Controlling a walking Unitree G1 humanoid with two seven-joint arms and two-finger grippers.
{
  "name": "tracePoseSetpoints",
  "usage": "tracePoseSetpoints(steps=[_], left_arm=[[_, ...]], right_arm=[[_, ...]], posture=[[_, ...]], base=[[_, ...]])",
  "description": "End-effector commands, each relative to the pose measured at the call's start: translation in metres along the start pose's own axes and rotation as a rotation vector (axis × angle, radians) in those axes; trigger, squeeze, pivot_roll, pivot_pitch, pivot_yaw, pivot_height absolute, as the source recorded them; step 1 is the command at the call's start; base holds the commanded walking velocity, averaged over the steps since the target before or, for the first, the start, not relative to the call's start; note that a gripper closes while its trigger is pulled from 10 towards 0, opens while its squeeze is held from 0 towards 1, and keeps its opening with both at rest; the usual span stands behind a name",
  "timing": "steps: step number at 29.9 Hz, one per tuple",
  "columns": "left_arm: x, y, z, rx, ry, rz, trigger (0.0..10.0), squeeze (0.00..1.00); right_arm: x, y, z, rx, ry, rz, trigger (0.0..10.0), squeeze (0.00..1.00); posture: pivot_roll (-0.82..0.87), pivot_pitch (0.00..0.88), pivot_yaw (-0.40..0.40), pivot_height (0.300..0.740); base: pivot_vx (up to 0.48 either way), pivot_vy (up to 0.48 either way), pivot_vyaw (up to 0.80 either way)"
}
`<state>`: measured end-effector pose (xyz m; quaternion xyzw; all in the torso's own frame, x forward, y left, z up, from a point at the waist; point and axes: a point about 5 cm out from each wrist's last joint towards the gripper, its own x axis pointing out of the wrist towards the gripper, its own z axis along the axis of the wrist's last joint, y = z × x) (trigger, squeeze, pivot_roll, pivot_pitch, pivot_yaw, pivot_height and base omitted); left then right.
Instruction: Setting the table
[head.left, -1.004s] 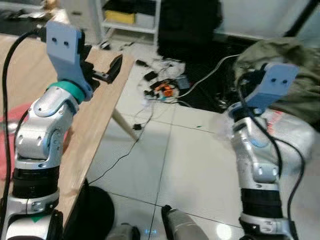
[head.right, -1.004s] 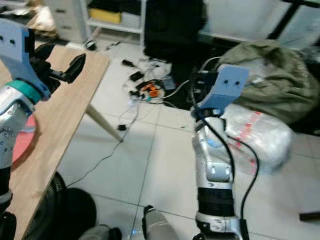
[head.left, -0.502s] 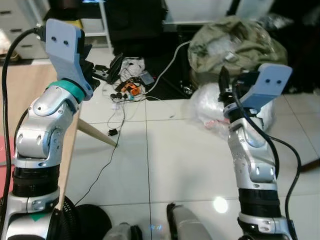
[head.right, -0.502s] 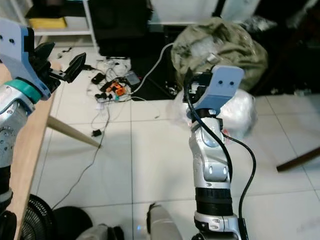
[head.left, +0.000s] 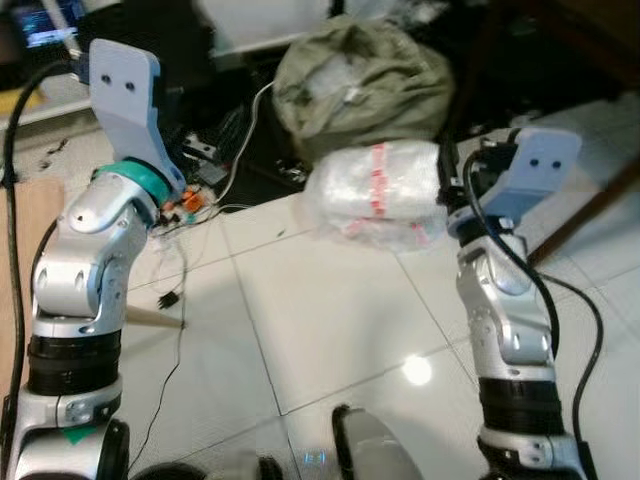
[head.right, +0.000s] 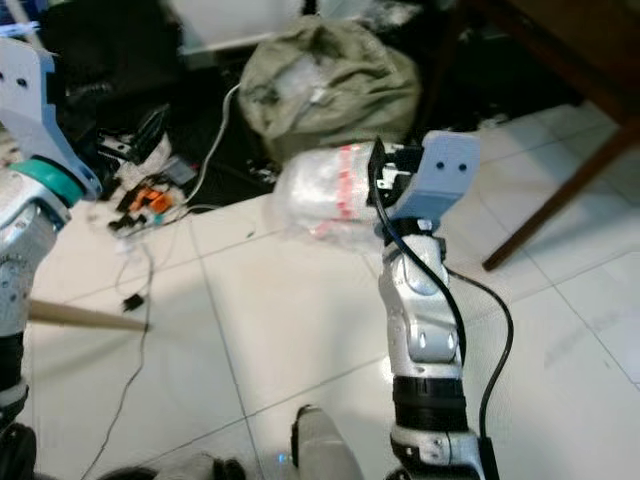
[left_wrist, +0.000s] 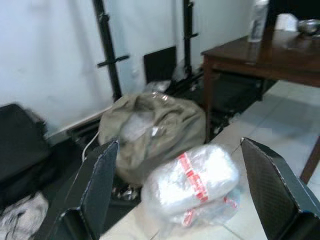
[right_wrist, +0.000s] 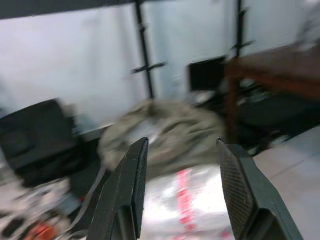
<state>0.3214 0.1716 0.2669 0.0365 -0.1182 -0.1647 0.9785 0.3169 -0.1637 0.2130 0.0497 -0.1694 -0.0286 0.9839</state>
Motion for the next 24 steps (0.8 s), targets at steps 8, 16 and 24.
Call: tracePoseSetpoints(steps=[8,16,24], left_arm=[[-0.002,0.001,-0.004,-0.001,0.012,0.003,10.0,0.0],[-0.002,0.0,-0.005,-0.009,0.015,0.003,10.0,0.0],[-0.008,0.004,-0.022,-0.043,0.051,0.056,10.0,0.0]], right_arm=[[-0.004,0.001,-0.005,0.005,0.023,-0.004,10.0,0.0],[-0.003,0.001,-0.005,0.001,0.021,-0.006,10.0,0.0],[-0.002,0.002,-0.005,-0.017,0.024,0.014,10.0,0.0]], posture=[[-0.05,0.087,0.087,0.74],[-0.06,0.088,0.085,0.74],[-0.06,0.088,0.053,0.74]], base=[[0.0,0.0,-0.8],[0.0,0.0,-0.8],[0.0,0.0,-0.8]])
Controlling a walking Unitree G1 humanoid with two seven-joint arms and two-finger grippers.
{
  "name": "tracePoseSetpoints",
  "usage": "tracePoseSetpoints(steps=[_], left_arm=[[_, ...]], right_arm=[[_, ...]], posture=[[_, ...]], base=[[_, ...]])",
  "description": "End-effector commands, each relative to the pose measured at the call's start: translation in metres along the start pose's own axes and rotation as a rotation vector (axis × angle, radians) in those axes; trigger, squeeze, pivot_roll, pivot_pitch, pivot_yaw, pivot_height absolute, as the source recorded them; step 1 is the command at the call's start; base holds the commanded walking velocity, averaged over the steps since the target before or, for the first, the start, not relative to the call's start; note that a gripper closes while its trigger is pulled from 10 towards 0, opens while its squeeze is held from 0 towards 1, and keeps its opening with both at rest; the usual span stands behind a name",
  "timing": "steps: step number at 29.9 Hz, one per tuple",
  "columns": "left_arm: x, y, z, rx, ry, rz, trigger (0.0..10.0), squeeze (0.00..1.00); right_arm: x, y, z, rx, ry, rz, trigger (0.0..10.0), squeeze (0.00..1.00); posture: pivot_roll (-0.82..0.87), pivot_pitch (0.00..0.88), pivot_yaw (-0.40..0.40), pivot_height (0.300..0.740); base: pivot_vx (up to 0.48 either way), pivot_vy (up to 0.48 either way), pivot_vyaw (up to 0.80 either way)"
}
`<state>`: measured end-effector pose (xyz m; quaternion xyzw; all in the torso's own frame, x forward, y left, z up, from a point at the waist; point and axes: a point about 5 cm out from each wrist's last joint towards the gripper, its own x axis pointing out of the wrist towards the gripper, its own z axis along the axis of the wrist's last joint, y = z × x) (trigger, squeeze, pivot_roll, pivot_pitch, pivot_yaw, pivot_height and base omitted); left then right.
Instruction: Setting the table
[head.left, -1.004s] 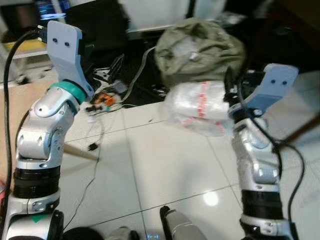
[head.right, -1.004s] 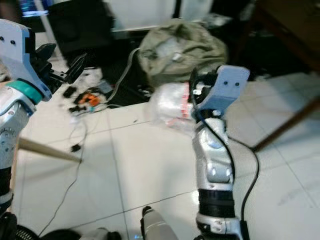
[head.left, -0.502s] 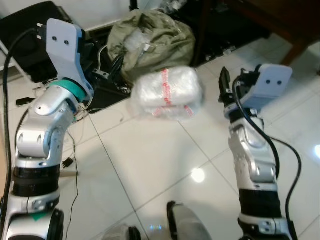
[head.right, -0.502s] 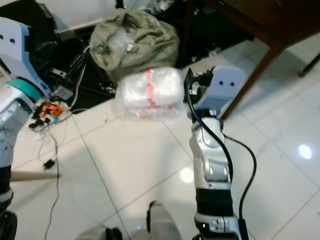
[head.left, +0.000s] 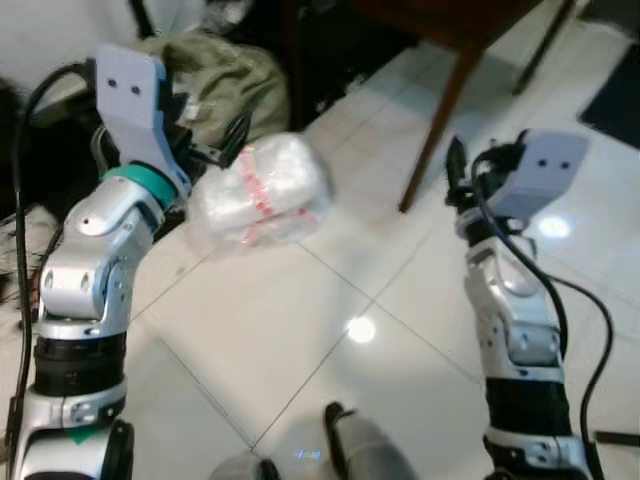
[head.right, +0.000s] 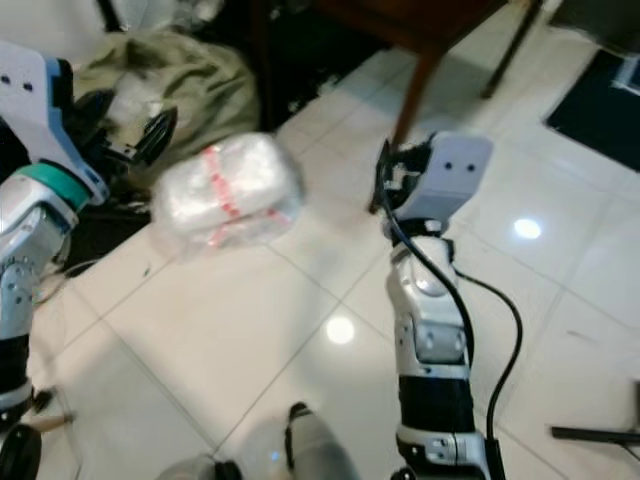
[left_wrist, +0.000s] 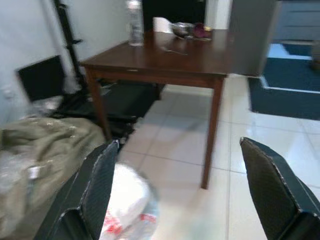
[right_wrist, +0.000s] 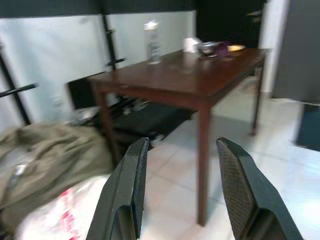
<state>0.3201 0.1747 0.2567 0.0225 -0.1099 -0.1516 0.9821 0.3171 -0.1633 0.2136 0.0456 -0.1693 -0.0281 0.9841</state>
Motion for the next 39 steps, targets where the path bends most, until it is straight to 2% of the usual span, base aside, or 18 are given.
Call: tracePoseSetpoints(steps=[1,4,5,8,10,11,12,13,14,16,17,20,22,26,29,32,39], left_arm=[[-0.003,0.003,-0.012,-0.016,0.037,0.027,10.0,0.0],[-0.023,0.004,-0.052,0.04,0.105,0.164,10.0,0.0],[-0.023,0.004,-0.052,0.04,0.105,0.164,10.0,0.0],[-0.043,0.007,-0.082,0.128,0.175,0.284,10.0,0.0],[-0.054,0.01,-0.092,0.156,0.203,0.325,10.0,0.0],[-0.054,0.01,-0.092,0.156,0.203,0.325,10.0,0.0],[-0.062,0.014,-0.099,0.166,0.226,0.35,10.0,0.0],[-0.062,0.014,-0.099,0.166,0.226,0.35,10.0,0.0],[-0.071,0.018,-0.106,0.18,0.251,0.375,10.0,0.0],[-0.08,0.016,-0.11,0.22,0.261,0.368,10.0,0.0],[-0.08,0.016,-0.11,0.22,0.261,0.368,10.0,0.0],[-0.081,0.01,-0.109,0.241,0.252,0.349,10.0,0.0],[-0.08,0.008,-0.109,0.239,0.244,0.346,10.0,0.0],[-0.077,0.004,-0.109,0.22,0.23,0.333,10.0,0.0],[-0.075,0.0,-0.111,0.199,0.217,0.329,10.0,0.0],[-0.075,-0.001,-0.113,0.11,0.207,0.339,10.0,0.0],[-0.077,-0.001,-0.114,0.117,0.216,0.33,10.0,0.0]], right_arm=[[-0.002,0.001,-0.006,-0.009,0.024,0.012,10.0,0.0],[-0.001,0.008,-0.02,-0.046,0.075,0.077,10.0,0.0],[-0.001,0.008,-0.02,-0.046,0.075,0.077,10.0,0.0],[-0.004,0.017,-0.041,-0.05,0.148,0.156,10.0,0.0],[-0.007,0.023,-0.052,-0.034,0.186,0.194,10.0,0.0],[-0.007,0.023,-0.052,-0.034,0.186,0.194,10.0,0.0],[-0.011,0.028,-0.06,-0.024,0.215,0.225,10.0,0.0],[-0.011,0.028,-0.06,-0.024,0.215,0.225,10.0,0.0],[-0.015,0.034,-0.069,-0.015,0.246,0.259,10.0,0.0],[-0.027,0.044,-0.085,0.074,0.33,0.317,10.0,0.0],[-0.027,0.044,-0.085,0.074,0.33,0.317,10.0,0.0],[-0.042,0.052,-0.1,0.19,0.426,0.379,10.0,0.0],[-0.045,0.054,-0.103,0.205,0.441,0.397,10.0,0.0],[-0.053,0.056,-0.106,0.187,0.454,0.435,10.0,0.0],[-0.06,0.058,-0.109,0.132,0.455,0.495,10.0,0.0],[-0.067,0.052,-0.114,0.061,0.454,0.503,10.0,0.0],[-0.068,0.039,-0.117,0.031,0.462,0.46,10.0,0.0]], posture=[[-0.06,0.088,0.053,0.74],[-0.07,0.085,0.005,0.74],[-0.07,0.085,0.005,0.74],[-0.06,0.081,-0.021,0.74],[-0.05,0.078,-0.031,0.74],[-0.05,0.078,-0.031,0.74],[-0.04,0.077,-0.038,0.74],[-0.04,0.077,-0.038,0.74],[-0.04,0.077,-0.038,0.74],[-0.03,0.074,-0.043,0.74],[-0.03,0.074,-0.043,0.74],[-0.02,0.073,-0.041,0.74],[-0.03,0.072,-0.039,0.74],[-0.04,0.071,-0.031,0.74],[-0.06,0.071,-0.03,0.74],[-0.07,0.073,-0.032,0.74],[-0.08,0.07,-0.034,0.74]], base=[[0.0,0.0,-0.8],[0.0,0.0,-0.8],[0.0,0.0,-0.8],[0.0,0.0,-0.8],[0.0,0.0,-0.8],[0.0,0.0,-0.8],[0.0,0.0,-0.8],[0.0,0.0,-0.8],[0.0,0.0,-0.8],[0.0,0.0,-0.8],[0.0,0.0,-0.8],[0.0,0.0,-0.8],[0.0,0.0,-0.8],[0.0,0.0,-0.8],[0.0,0.0,-0.8],[0.0,0.0,-0.8],[0.0,0.0,-0.8]])
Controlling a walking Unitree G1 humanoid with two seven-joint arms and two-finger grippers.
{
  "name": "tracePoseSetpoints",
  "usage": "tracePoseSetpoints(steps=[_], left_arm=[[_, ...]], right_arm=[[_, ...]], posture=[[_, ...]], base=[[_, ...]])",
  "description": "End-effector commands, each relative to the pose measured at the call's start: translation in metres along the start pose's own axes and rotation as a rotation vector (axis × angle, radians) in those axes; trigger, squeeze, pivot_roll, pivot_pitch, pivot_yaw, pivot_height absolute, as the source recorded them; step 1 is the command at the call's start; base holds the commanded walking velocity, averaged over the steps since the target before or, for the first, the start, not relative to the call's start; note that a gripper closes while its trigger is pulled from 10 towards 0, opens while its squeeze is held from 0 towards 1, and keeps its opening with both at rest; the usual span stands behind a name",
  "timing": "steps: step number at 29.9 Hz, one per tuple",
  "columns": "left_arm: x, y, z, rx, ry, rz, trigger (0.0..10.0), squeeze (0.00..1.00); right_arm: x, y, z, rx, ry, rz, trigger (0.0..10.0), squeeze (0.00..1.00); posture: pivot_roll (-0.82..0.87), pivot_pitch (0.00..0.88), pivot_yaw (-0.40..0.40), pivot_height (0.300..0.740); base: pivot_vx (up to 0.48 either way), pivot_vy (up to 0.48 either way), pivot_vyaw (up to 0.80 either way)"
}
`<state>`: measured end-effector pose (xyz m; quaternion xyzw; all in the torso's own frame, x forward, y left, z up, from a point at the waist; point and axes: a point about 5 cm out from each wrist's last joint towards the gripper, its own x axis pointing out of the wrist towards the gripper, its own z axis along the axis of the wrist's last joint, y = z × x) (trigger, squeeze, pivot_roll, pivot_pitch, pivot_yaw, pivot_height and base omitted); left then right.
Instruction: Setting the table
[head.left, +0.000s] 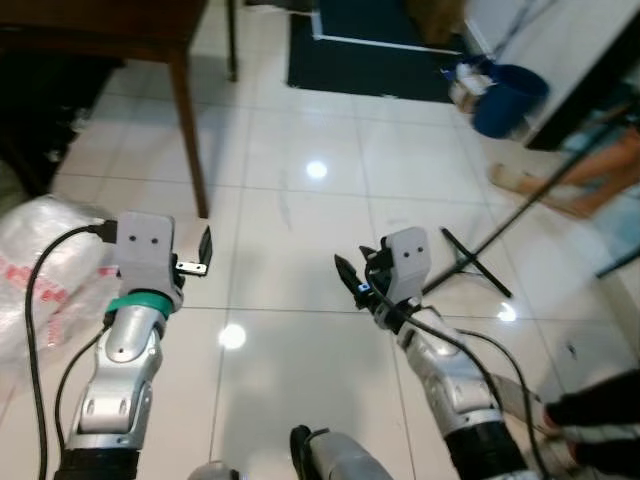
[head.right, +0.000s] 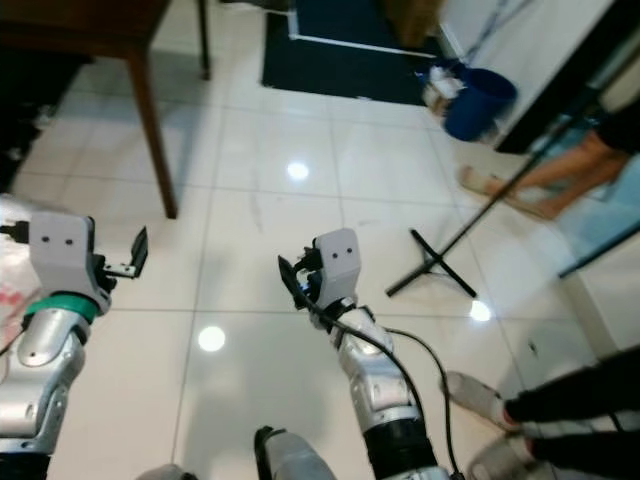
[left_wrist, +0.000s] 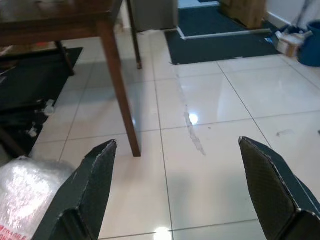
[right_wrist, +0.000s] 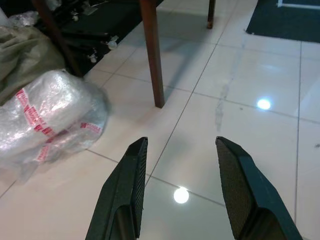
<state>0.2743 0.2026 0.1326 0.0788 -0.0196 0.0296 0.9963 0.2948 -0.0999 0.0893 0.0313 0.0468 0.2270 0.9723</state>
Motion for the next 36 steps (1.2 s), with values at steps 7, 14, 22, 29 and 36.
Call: tracePoseSetpoints(steps=[7,14,22,29,36], left_arm=[[-0.001,-0.001,-0.021,0.052,0.058,0.013,10.0,0.0],[0.002,-0.011,-0.021,0.121,-0.001,-0.013,10.0,0.0],[0.005,-0.029,-0.018,0.107,-0.028,-0.069,10.0,0.0],[0.008,-0.03,-0.017,0.107,-0.045,-0.077,10.0,0.0],[0.009,-0.032,-0.018,0.109,-0.056,-0.084,10.0,0.0]], right_arm=[[-0.01,-0.02,-0.007,0.003,0.011,-0.08,10.0,0.0],[-0.012,-0.013,-0.009,0.012,0.0,-0.063,10.0,0.0],[-0.011,-0.013,-0.01,0.004,-0.007,-0.071,10.0,0.0],[-0.012,-0.017,-0.01,0.002,-0.007,-0.089,10.0,0.0],[-0.012,-0.019,-0.01,0.004,-0.013,-0.097,10.0,0.0]], posture=[[-0.09,0.059,-0.025,0.74],[-0.09,0.045,-0.022,0.74],[-0.1,0.032,-0.014,0.74],[-0.1,0.026,-0.011,0.74],[-0.1,0.028,-0.009,0.74]], base=[[0.0,0.0,-0.57],[0.114,0.0,0.0],[0.48,0.0,0.0],[0.48,0.0,0.0],[0.48,0.0,-0.73]])
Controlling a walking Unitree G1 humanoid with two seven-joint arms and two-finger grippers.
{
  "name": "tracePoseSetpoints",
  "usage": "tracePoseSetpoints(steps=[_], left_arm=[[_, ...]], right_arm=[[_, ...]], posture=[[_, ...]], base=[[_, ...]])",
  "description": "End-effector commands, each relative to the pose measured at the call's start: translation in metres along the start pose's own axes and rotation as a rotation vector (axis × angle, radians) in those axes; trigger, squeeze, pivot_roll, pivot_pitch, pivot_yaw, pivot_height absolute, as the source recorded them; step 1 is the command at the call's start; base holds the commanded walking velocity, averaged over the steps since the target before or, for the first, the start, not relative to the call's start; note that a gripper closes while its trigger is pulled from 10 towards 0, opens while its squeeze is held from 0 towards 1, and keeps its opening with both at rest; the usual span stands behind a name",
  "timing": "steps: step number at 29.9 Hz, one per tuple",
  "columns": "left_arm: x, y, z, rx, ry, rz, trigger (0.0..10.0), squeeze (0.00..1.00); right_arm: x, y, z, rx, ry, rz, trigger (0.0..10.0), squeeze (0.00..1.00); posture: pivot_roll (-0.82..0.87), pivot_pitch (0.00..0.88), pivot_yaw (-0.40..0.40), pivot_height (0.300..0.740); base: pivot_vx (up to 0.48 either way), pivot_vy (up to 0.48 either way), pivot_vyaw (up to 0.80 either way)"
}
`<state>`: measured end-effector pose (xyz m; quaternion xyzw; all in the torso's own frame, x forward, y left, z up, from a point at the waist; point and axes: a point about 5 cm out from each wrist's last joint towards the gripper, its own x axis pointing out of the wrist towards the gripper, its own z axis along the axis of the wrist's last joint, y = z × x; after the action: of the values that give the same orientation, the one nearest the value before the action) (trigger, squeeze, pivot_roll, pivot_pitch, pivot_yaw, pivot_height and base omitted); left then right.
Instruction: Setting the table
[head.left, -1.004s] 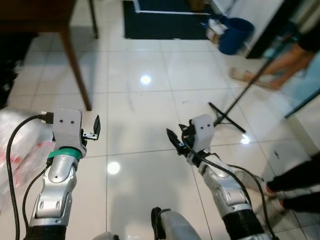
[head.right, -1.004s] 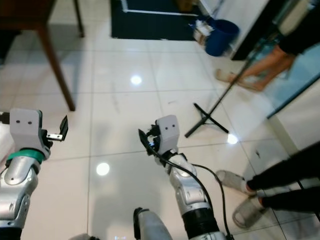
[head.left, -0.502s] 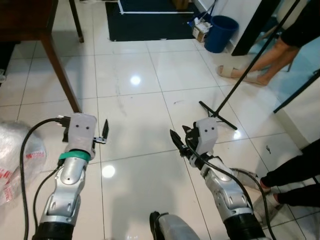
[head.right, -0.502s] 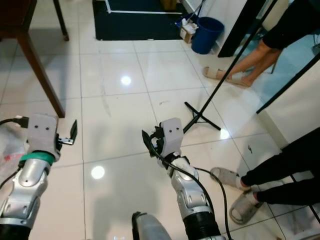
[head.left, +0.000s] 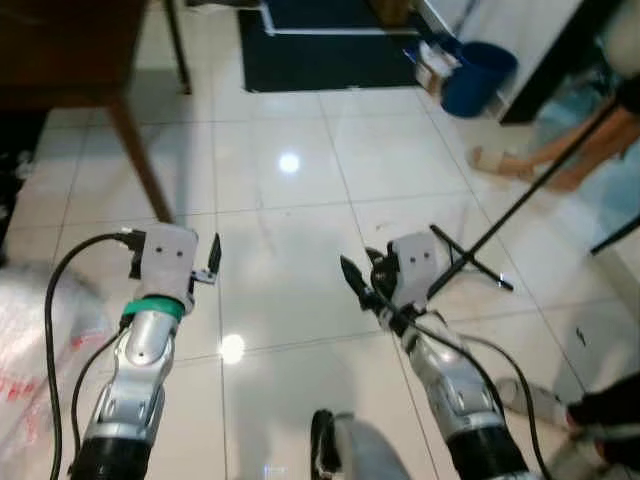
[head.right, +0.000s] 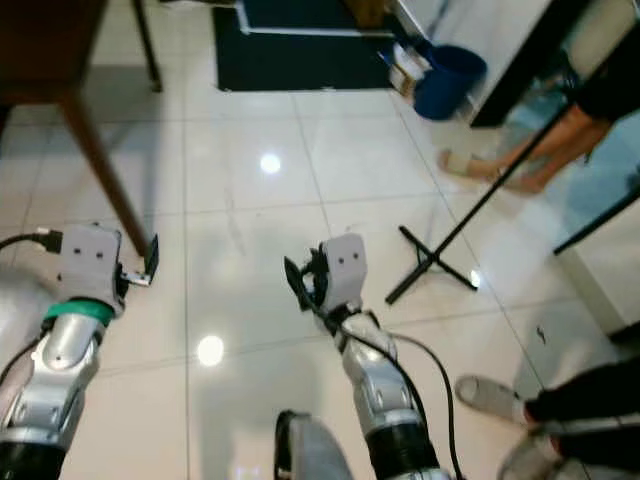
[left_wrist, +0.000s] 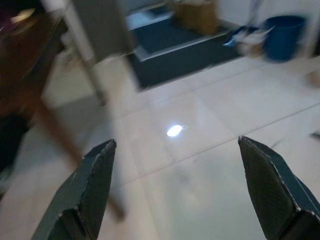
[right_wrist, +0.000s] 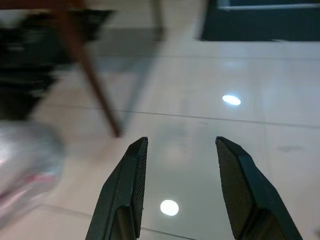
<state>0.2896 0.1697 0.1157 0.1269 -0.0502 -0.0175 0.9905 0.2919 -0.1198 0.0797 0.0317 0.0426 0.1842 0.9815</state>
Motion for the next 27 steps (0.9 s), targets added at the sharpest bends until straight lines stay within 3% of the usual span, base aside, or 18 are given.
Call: tracePoseSetpoints(steps=[1,10,22,27], left_arm=[[-0.005,0.003,-0.006,0.015,0.017,0.005,10.0,0.0],[-0.004,0.003,-0.007,0.014,0.015,0.003,10.0,0.0],[-0.002,0.003,-0.006,0.014,0.01,0.002,10.0,0.0],[-0.002,0.01,-0.009,0.016,0.021,0.028,10.0,0.0]], right_arm=[[-0.001,-0.001,-0.001,0.002,-0.001,-0.01,10.0,0.0],[-0.001,-0.004,0.0,-0.004,-0.004,-0.021,10.0,0.0],[-0.001,-0.007,0.006,-0.037,-0.034,-0.035,10.0,0.0],[0.004,0.002,0.022,-0.079,-0.094,0.011,10.0,0.0]], posture=[[-0.1,0.028,-0.009,0.74],[-0.1,0.035,-0.008,0.74],[-0.11,0.04,-0.002,0.74],[-0.11,0.042,0.0,0.74]], base=[[0.48,0.0,-0.77],[0.48,0.0,-0.75],[0.48,0.0,0.0],[0.48,0.0,0.0]])
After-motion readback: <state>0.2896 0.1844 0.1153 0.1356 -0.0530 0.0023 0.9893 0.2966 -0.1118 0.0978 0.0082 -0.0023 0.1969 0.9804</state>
